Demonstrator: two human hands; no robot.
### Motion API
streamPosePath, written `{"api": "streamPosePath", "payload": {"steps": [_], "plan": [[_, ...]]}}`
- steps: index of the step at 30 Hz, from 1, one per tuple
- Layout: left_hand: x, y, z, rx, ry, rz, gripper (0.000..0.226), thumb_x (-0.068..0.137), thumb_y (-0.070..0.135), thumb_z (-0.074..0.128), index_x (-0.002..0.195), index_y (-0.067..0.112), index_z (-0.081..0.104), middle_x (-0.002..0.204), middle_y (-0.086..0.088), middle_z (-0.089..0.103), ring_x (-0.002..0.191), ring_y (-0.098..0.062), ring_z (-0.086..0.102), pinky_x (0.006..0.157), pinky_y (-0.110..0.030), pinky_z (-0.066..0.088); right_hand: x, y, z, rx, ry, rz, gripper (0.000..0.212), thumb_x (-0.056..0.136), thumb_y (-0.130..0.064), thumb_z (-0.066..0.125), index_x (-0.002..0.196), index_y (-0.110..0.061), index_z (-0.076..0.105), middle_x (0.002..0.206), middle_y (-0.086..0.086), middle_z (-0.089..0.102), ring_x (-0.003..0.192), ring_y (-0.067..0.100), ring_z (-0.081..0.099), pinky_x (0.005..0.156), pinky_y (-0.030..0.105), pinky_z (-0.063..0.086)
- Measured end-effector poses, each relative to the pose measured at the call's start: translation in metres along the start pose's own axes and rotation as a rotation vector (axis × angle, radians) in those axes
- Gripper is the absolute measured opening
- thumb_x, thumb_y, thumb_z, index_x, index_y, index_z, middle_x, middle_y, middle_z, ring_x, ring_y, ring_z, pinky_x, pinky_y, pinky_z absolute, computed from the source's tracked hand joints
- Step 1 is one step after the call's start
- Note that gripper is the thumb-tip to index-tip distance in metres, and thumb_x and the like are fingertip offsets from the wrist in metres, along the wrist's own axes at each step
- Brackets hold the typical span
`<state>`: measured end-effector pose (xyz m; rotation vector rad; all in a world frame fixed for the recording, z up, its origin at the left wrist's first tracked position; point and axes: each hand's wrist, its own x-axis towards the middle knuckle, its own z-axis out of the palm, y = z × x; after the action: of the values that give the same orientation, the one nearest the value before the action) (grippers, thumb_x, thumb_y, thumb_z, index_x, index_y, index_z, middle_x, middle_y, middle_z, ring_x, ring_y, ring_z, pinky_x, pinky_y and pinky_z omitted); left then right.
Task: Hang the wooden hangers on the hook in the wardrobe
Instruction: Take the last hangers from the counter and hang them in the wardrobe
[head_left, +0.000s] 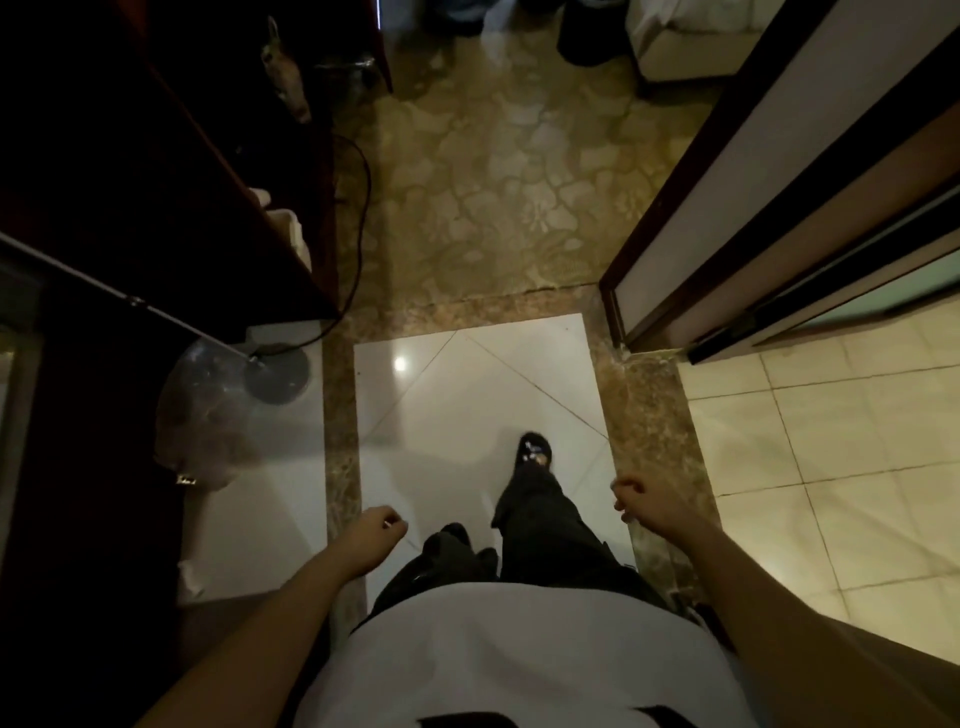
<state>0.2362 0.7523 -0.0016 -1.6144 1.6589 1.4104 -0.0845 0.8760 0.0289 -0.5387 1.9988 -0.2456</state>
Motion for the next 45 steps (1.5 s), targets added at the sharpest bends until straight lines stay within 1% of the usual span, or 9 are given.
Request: {"api": "streamPosePath", "payload": {"steps": [3,7,13,15,18,23,28,37,45], "plan": [[0.031,0.052,-0.026,-0.028,0.004,0.044,0.029,0.094,0.024,0.046,0.109,0.004,0.059,0.11,-0.016,0.062,0.1,-0.029,0.059,0.092,-0.038,0.049,0.02,0.005,-0.024,-0.017,-0.015,0.077,0.021,0.095,-0.007,0.04,0.101,0.004,0.057,0.084,0.011,0.052,0.064,0.007,0.045,0.054,0.015,0.038],[0.064,0.125,-0.051,-0.066,0.046,0.083,0.017,0.093,0.026,0.046,0.098,0.014,0.057,0.105,-0.014,0.063,0.098,-0.029,0.06,0.094,-0.043,0.049,0.063,0.002,-0.071,0.021,-0.017,0.104,0.027,0.097,-0.011,0.039,0.104,0.007,0.058,0.081,0.01,0.052,0.065,0.008,0.045,0.055,0.017,0.036],[0.098,0.212,-0.082,-0.15,0.094,0.117,0.014,0.095,0.022,0.045,0.099,0.014,0.055,0.099,-0.011,0.061,0.097,-0.03,0.061,0.087,-0.037,0.048,0.13,-0.056,-0.145,-0.047,-0.035,0.047,0.021,0.095,-0.018,0.042,0.09,-0.01,0.061,0.097,0.015,0.058,0.089,0.025,0.054,0.093,0.04,0.045],[0.105,0.219,-0.091,-0.196,0.119,0.095,0.016,0.095,0.022,0.045,0.102,0.013,0.057,0.099,-0.01,0.061,0.095,-0.028,0.061,0.087,-0.037,0.049,0.149,-0.089,-0.163,-0.061,-0.056,0.005,0.021,0.095,-0.017,0.042,0.092,-0.007,0.06,0.1,0.017,0.058,0.088,0.024,0.057,0.087,0.036,0.049],[0.112,0.215,-0.102,-0.223,0.134,0.02,0.018,0.095,0.022,0.045,0.102,0.012,0.058,0.099,-0.01,0.061,0.095,-0.026,0.06,0.091,-0.04,0.05,0.176,-0.154,-0.186,-0.114,-0.098,-0.132,0.023,0.096,-0.012,0.041,0.107,0.001,0.058,0.096,0.011,0.056,0.073,0.008,0.051,0.061,0.017,0.042],[0.123,0.191,-0.118,-0.294,0.146,-0.154,0.016,0.093,0.02,0.049,0.099,0.009,0.059,0.097,-0.013,0.062,0.091,-0.027,0.06,0.091,-0.041,0.049,0.227,-0.264,-0.204,-0.108,-0.136,-0.287,0.028,0.094,-0.01,0.044,0.114,0.005,0.058,0.093,0.011,0.058,0.087,0.02,0.056,0.074,0.03,0.051],[0.15,0.185,-0.149,-0.367,0.148,-0.226,0.013,0.093,0.018,0.049,0.091,0.01,0.058,0.09,-0.012,0.061,0.086,-0.026,0.059,0.086,-0.038,0.049,0.263,-0.36,-0.213,-0.134,-0.157,-0.4,0.028,0.096,-0.012,0.044,0.117,-0.001,0.058,0.097,0.01,0.06,0.073,0.014,0.057,0.054,0.016,0.04],[0.235,0.276,-0.283,-0.306,0.133,-0.087,0.022,0.093,0.018,0.047,0.072,0.015,0.051,0.082,-0.011,0.056,0.08,-0.023,0.054,0.077,-0.033,0.043,0.328,-0.404,-0.236,-0.206,-0.15,-0.236,0.024,0.095,-0.009,0.043,0.103,0.005,0.061,0.085,0.014,0.059,0.079,0.024,0.055,0.064,0.026,0.045],[0.287,0.367,-0.39,-0.41,0.248,0.051,0.028,0.096,0.022,0.045,0.116,0.008,0.056,0.104,-0.011,0.061,0.102,-0.028,0.059,0.086,-0.037,0.046,0.385,-0.429,-0.27,-0.258,-0.148,-0.096,0.029,0.095,-0.012,0.044,0.069,-0.007,0.056,0.068,0.009,0.056,0.063,0.019,0.052,0.059,0.027,0.042]]}}
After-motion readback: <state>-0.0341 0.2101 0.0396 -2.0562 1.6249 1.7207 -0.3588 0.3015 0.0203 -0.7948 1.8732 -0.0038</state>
